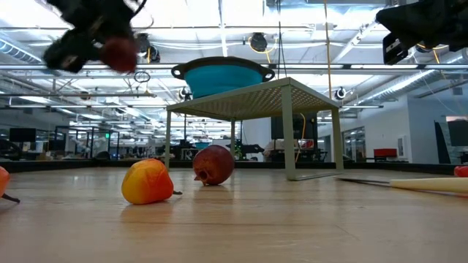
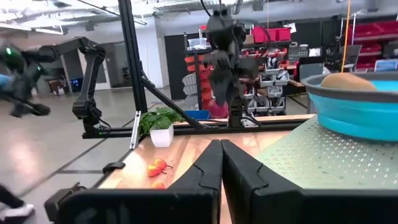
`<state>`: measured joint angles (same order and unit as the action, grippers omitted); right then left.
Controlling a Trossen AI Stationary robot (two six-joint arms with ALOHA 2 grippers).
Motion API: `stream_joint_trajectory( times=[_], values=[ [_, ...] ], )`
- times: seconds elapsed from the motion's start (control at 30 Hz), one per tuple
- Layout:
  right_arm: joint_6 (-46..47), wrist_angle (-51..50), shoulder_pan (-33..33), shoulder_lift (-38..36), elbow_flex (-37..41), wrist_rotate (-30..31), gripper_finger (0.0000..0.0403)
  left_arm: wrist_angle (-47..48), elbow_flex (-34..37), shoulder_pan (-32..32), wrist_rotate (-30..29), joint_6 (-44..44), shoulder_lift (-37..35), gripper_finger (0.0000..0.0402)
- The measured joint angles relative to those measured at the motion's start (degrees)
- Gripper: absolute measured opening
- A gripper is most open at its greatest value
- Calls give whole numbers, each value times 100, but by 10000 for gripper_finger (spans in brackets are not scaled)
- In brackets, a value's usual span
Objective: Pick & Place Fruit
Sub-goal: Put the pomegranate into the blue strainer bowl on the shelf
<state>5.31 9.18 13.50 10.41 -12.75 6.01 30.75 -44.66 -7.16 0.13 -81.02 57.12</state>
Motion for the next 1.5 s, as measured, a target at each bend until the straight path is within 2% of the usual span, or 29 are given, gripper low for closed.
stream_joint_trajectory(
  times=[0.2, 0.43, 0.7, 0.93, 1.27, 1.5],
  values=[
    [-432, -3, -1, -1, 1, -1, 0, -1417, 0, 0, -227, 943, 7, 184],
    [-452, -3, -1, 0, -1, -3, 0, -2651, 0, 0, -232, 1840, 13, 184],
    [-452, -3, -1, -1, 0, -3, 0, -3688, 0, 0, -298, 2094, 13, 184],
    [-452, -3, -1, 0, 0, -3, 0, -4151, 0, 0, -297, 2158, 13, 184],
    [-452, -3, -1, 1, -1, -3, 0, -4139, 0, 0, -296, 2298, 13, 184],
    [-452, -3, 0, -1, 0, -3, 0, -4134, 0, -10, -214, 3433, 13, 184]
  ],
)
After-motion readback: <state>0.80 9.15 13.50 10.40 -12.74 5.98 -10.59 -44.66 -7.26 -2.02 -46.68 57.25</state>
